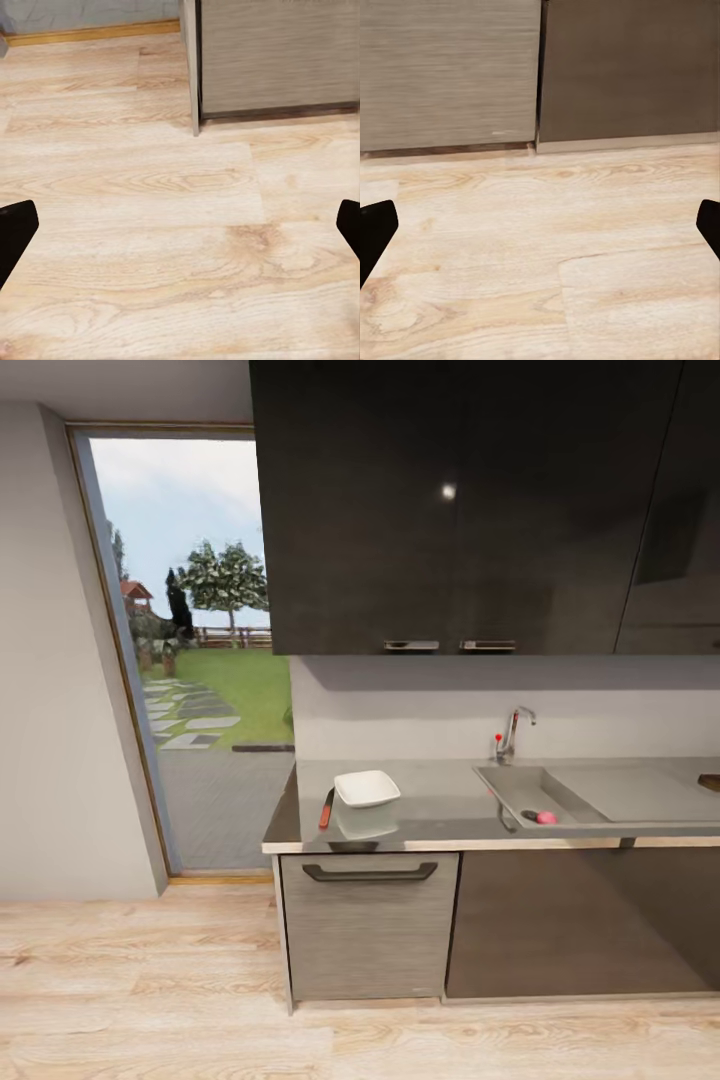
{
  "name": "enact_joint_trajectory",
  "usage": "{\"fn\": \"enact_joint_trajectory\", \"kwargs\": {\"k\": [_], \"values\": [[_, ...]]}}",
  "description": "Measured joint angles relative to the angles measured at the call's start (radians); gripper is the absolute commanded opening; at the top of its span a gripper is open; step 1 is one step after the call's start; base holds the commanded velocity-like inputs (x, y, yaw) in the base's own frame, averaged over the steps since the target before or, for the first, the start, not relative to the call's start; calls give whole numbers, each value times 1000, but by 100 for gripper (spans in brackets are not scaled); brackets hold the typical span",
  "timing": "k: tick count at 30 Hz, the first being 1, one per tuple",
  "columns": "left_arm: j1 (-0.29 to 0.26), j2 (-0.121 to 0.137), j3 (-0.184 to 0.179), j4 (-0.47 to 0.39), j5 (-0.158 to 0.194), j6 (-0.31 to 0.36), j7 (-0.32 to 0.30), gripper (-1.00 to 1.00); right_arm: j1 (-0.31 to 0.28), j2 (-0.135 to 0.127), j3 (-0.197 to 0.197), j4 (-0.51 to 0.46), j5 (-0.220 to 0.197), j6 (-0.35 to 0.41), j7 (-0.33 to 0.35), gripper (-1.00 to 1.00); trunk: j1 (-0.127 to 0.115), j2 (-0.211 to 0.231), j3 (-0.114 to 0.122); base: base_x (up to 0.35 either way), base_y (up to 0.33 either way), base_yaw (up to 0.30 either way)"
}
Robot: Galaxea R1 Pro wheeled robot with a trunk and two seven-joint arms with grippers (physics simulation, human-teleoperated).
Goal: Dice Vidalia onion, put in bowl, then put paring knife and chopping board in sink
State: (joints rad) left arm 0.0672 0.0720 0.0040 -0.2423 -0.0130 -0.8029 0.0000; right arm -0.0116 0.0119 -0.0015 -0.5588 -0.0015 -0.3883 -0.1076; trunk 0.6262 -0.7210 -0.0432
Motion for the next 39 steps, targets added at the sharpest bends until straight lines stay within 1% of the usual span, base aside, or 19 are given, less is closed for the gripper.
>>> {"fn": "enact_joint_trajectory", "kwargs": {"k": [39], "values": [[0,0,0,0,0,0,1,100,0,0,0,0,0,0,0,100,-150,272,121,0,0,0]]}}
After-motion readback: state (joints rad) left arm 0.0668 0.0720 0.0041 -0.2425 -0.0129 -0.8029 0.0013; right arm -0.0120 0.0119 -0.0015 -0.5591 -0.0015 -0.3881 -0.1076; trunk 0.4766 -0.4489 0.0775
